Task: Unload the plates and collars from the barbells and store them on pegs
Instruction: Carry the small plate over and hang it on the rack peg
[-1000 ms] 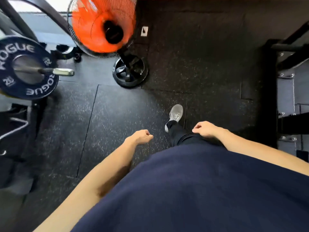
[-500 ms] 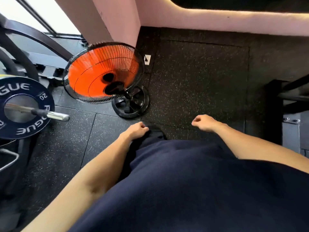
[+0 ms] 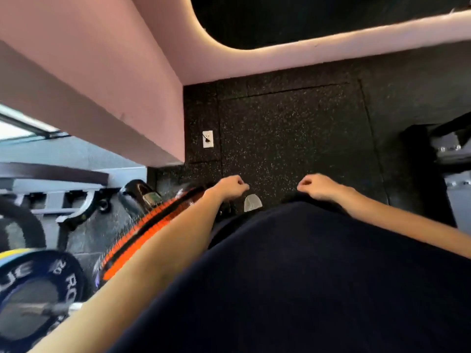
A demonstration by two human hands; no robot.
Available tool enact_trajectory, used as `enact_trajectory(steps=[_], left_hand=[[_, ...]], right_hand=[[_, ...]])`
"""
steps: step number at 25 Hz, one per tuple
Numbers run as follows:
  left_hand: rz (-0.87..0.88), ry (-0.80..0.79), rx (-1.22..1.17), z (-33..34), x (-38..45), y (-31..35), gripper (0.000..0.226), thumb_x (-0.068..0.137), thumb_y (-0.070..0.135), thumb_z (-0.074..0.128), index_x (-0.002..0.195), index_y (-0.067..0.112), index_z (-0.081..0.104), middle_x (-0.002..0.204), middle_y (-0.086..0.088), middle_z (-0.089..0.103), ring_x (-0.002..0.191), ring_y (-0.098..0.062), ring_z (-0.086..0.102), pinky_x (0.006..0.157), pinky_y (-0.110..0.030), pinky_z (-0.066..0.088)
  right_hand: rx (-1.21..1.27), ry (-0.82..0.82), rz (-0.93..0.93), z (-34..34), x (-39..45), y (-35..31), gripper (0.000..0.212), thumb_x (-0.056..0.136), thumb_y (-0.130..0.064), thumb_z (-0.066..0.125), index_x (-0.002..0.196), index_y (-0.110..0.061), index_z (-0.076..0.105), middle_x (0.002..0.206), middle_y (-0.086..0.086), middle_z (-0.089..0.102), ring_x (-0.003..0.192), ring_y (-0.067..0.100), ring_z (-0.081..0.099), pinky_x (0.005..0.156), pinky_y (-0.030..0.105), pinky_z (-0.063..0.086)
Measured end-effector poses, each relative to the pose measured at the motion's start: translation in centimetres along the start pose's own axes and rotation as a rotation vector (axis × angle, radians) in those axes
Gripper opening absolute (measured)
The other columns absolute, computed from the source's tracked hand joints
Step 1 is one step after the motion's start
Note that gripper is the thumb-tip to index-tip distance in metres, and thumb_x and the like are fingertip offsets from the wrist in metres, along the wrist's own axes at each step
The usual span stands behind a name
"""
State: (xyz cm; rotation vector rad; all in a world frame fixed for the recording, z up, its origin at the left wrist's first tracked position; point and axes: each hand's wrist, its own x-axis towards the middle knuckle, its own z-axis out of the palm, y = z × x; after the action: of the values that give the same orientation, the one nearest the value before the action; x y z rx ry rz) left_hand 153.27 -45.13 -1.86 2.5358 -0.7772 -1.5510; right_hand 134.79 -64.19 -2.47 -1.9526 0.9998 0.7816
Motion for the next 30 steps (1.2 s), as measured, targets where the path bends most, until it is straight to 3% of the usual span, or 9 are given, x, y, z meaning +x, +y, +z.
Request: enact_trajectory(steps=[4, 9, 16, 24, 26, 30], left_hand=[[0.032, -0.099, 0.167, -6.9, 5.3, 2.6, 0.038, 0.097, 0.042, 0.051, 0.123, 0.016, 0.056, 0.129, -0.007, 0.058, 0.114, -0.024, 0.053, 0.088, -0.033, 0.039], [0.044, -0.155, 0.305, -13.3, 11.8, 7.7, 0.039, 0.098, 0.043, 0.049, 0.125, 0.016, 0.053, 0.129, -0.006, 0.055, 0.112, -0.024, 0.053, 0.09, -0.036, 0.041], [0.238, -0.202, 0.618, -18.2, 18.1, 18.5, 0.038, 0.096, 0.042, 0.051, 0.124, 0.018, 0.058, 0.133, -0.006, 0.057, 0.12, -0.025, 0.053, 0.096, -0.034, 0.041], [0.501, -0.386, 1.059, -18.8, 22.2, 28.6, 0.044, 0.095, 0.042, 0.05, 0.127, 0.014, 0.058, 0.133, -0.007, 0.059, 0.121, -0.025, 0.054, 0.098, -0.032, 0.041], [0.565, -0.417, 1.157, -18.9, 23.4, 30.6, 0.04, 0.095, 0.041, 0.05, 0.124, 0.014, 0.059, 0.129, -0.008, 0.061, 0.116, -0.025, 0.057, 0.094, -0.031, 0.042], [0.648, -0.508, 1.281, -18.7, 24.6, 33.6, 0.037, 0.095, 0.041, 0.052, 0.121, 0.015, 0.058, 0.121, -0.006, 0.064, 0.097, -0.02, 0.059, 0.08, -0.027, 0.044]], right_hand=[[0.104, 0.005, 0.059, -4.5, 3.4, -2.6, 0.03, 0.095, -0.036, 0.056, 0.118, -0.018, 0.063, 0.123, 0.005, 0.06, 0.113, 0.023, 0.056, 0.089, 0.032, 0.042], [0.247, 0.034, 0.096, -9.5, 7.6, -2.2, 0.027, 0.091, -0.036, 0.059, 0.112, -0.02, 0.064, 0.122, 0.005, 0.062, 0.102, 0.021, 0.057, 0.088, 0.032, 0.045], [0.51, 0.177, 0.258, -13.6, 9.2, -0.3, 0.033, 0.094, -0.034, 0.058, 0.118, -0.013, 0.065, 0.122, 0.007, 0.064, 0.103, 0.022, 0.06, 0.085, 0.029, 0.044], [0.955, 0.335, 0.503, -10.1, 8.5, -1.2, 0.033, 0.095, -0.033, 0.055, 0.12, -0.013, 0.063, 0.125, 0.007, 0.062, 0.11, 0.023, 0.058, 0.086, 0.028, 0.043], [1.021, 0.381, 0.589, -9.3, 8.2, -1.9, 0.032, 0.094, -0.032, 0.055, 0.119, -0.013, 0.064, 0.124, 0.008, 0.064, 0.108, 0.024, 0.059, 0.083, 0.028, 0.044], [1.15, 0.449, 0.745, -7.8, 8.0, -3.8, 0.035, 0.094, -0.028, 0.056, 0.121, -0.007, 0.061, 0.127, 0.013, 0.061, 0.114, 0.028, 0.057, 0.094, 0.034, 0.045]])
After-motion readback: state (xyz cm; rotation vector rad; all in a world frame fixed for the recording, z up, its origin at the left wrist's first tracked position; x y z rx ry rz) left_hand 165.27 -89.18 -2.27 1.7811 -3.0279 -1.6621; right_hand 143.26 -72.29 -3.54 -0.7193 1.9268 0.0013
